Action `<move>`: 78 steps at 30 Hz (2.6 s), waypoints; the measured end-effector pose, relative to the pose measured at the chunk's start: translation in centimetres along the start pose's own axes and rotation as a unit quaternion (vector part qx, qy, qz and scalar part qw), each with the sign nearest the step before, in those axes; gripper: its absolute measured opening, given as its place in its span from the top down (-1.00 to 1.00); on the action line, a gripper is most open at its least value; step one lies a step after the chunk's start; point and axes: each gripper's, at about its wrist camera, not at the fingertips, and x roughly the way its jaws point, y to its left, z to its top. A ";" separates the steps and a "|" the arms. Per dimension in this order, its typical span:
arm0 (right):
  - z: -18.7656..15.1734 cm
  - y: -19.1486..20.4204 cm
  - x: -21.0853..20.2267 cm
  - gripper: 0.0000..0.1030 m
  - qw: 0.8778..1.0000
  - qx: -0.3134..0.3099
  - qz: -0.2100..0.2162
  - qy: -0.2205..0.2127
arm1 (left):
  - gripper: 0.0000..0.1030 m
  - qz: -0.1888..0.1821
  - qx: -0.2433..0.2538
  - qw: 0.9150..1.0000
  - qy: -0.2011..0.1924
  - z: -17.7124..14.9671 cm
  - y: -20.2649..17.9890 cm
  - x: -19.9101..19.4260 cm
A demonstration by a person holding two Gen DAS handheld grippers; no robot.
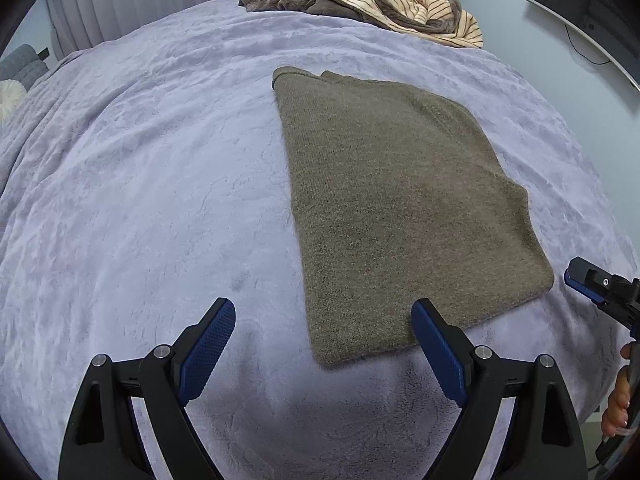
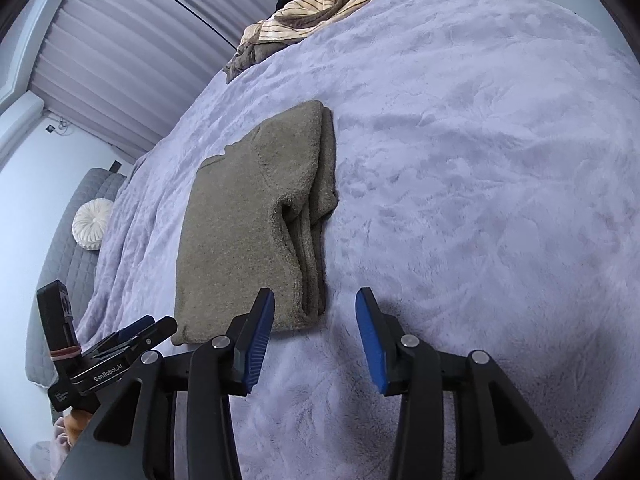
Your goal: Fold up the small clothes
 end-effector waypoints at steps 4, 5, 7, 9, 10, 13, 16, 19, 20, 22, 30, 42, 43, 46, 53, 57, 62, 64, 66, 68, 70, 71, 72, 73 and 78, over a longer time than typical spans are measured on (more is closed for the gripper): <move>0.1 -0.2 0.1 0.10 1.000 0.004 -0.001 0.002 | -0.76 -0.013 -0.002 1.000 0.005 0.2 0.1 0.5; 0.2 -0.2 0.2 0.10 1.000 0.005 0.000 0.003 | -0.76 -0.017 -0.003 1.000 0.001 0.3 0.2 0.4; 0.7 -0.3 0.2 0.03 1.000 0.004 0.002 0.003 | -1.00 -0.026 -0.007 1.000 -0.015 0.8 0.6 0.1; 1.4 -0.2 0.2 -0.30 1.000 0.001 0.006 -0.001 | -1.00 -0.037 -0.011 0.999 -0.031 1.8 1.2 -0.2; 1.8 -0.3 0.2 -0.36 1.000 0.000 0.012 -0.004 | -1.00 -0.042 -0.013 0.998 -0.033 2.3 1.5 -0.2; 3.6 -0.4 0.9 -0.36 0.999 0.006 0.041 -0.002 | -1.00 -0.064 -0.039 0.997 -0.024 4.3 2.9 0.8; 5.9 -1.0 2.6 -0.36 0.998 0.022 0.059 0.010 | -1.00 -0.090 -0.073 0.993 -0.007 6.3 4.4 2.9; 7.9 -1.6 4.9 -0.36 0.996 0.040 0.077 0.029 | -1.00 -0.124 -0.087 0.988 0.025 7.9 5.1 5.6; 8.5 -1.9 5.8 -0.36 0.995 0.047 0.084 0.039 | -1.00 -0.137 -0.090 0.986 0.033 8.3 5.1 6.3; 9.5 -2.5 7.2 -0.36 0.994 0.057 0.084 0.048 | -1.00 -0.153 -0.093 0.983 0.036 9.2 5.0 7.4; 12.5 -2.1 12.2 -0.36 0.986 0.029 0.110 0.120 | -1.00 -0.222 -0.059 0.971 0.069 11.6 3.1 12.0; 11.5 2.0 15.2 0.31 0.968 0.043 0.200 0.145 | -0.01 -0.245 -0.050 0.967 0.051 12.0 2.9 10.1; 11.4 2.2 14.5 0.33 0.966 0.051 0.212 0.138 | 0.01 -0.255 -0.056 0.964 0.049 12.0 3.3 9.3; 11.1 3.5 12.6 0.35 0.959 0.070 0.243 0.125 | 0.01 -0.268 -0.060 0.961 0.043 11.9 3.8 6.8; 9.0 8.1 7.9 0.37 0.947 0.078 0.286 0.124 | 0.01 -0.271 -0.054 0.961 0.029 9.7 5.4 -0.7; 6.8 9.8 6.3 0.37 0.940 0.078 0.302 0.136 | 0.01 -0.262 -0.056 0.963 0.028 7.3 7.2 -4.1; 2.7 11.8 6.6 0.37 0.932 0.085 0.313 0.163 | 0.01 -0.261 -0.076 0.961 0.058 3.1 10.2 -5.7; 0.7 12.1 7.4 0.37 0.930 0.084 0.315 0.172 | 0.01 -0.254 -0.080 0.962 0.062 1.1 11.2 -5.7; -1.0 12.0 8.9 0.37 0.930 0.087 0.309 0.181 | 0.00 -0.227 -0.078 0.969 0.063 -1.0 12.1 -4.9; -2.6 11.5 10.9 0.35 0.946 0.070 0.260 0.182 | -0.04 -0.180 -0.083 0.978 0.070 -3.1 12.8 -2.8; -3.8 10.5 12.7 0.32 0.960 0.062 0.196 0.189 | -0.09 -0.120 -0.104 0.984 0.077 -5.1 14.0 -1.1; -4.2 10.0 13.1 0.32 0.965 0.058 0.174 0.187 | -0.18 -0.124 -0.122 0.983 0.061 -5.9 14.7 -1.2; -4.4 9.6 13.0 0.29 0.965 0.063 0.183 0.178 | -0.18 -0.133 -0.138 0.980 0.044 -6.5 15.3 -1.7; -4.3 9.3 12.8 0.24 0.964 0.069 0.194 0.171 | -0.18 -0.133 -0.145 0.980 0.032 -6.7 15.6 -2.3; -1.9 9.2 13.3 -0.13 0.957 0.089 0.232 0.149 | -0.18 -0.074 -0.109 0.990 -0.040 -6.4 15.3 -5.1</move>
